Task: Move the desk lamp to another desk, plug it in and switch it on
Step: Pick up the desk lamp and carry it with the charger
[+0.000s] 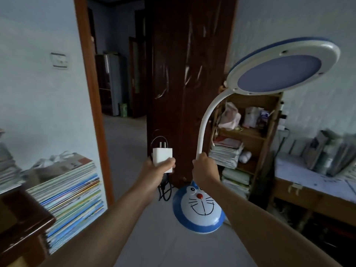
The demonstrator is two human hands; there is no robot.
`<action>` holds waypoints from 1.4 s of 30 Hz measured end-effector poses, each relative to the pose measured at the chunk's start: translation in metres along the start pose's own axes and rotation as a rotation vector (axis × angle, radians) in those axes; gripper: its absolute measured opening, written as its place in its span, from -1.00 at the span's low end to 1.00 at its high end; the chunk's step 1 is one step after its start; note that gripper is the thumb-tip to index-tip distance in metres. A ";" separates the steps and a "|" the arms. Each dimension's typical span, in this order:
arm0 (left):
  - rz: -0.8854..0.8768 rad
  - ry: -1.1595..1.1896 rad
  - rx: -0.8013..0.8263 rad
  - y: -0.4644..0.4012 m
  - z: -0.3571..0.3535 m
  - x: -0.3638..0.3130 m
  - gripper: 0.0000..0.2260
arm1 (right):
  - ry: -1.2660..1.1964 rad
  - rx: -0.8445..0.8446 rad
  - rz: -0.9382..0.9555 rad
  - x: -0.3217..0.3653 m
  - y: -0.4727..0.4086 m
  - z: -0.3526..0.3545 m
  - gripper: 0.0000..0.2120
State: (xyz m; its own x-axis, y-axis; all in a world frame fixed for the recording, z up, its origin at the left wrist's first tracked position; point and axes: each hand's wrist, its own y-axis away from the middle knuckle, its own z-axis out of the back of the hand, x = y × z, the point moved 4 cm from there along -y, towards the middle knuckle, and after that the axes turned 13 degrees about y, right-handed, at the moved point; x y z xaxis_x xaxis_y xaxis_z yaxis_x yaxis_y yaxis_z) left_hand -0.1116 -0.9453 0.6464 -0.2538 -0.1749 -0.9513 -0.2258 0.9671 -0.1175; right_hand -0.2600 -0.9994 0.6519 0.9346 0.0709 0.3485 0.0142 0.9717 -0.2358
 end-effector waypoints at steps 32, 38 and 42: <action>0.293 0.058 0.594 -0.250 -0.521 0.226 -0.87 | 0.108 -0.217 -0.689 -0.476 -0.251 0.085 -0.84; 0.259 0.041 0.523 -0.299 -0.613 0.257 -0.82 | 0.156 -0.174 -0.670 -0.566 -0.330 0.099 -0.84; 0.265 0.014 0.506 -0.334 -0.657 0.279 -0.83 | 0.116 -0.202 -0.658 -0.613 -0.376 0.103 -0.82</action>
State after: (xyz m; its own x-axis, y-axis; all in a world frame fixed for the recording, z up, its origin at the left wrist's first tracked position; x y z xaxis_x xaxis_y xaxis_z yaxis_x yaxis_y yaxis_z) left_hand -0.7252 -1.4382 0.6071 -0.2539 0.0865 -0.9634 0.3252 0.9457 -0.0008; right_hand -0.8753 -1.3851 0.6202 0.7412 -0.5533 0.3802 0.6454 0.7432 -0.1767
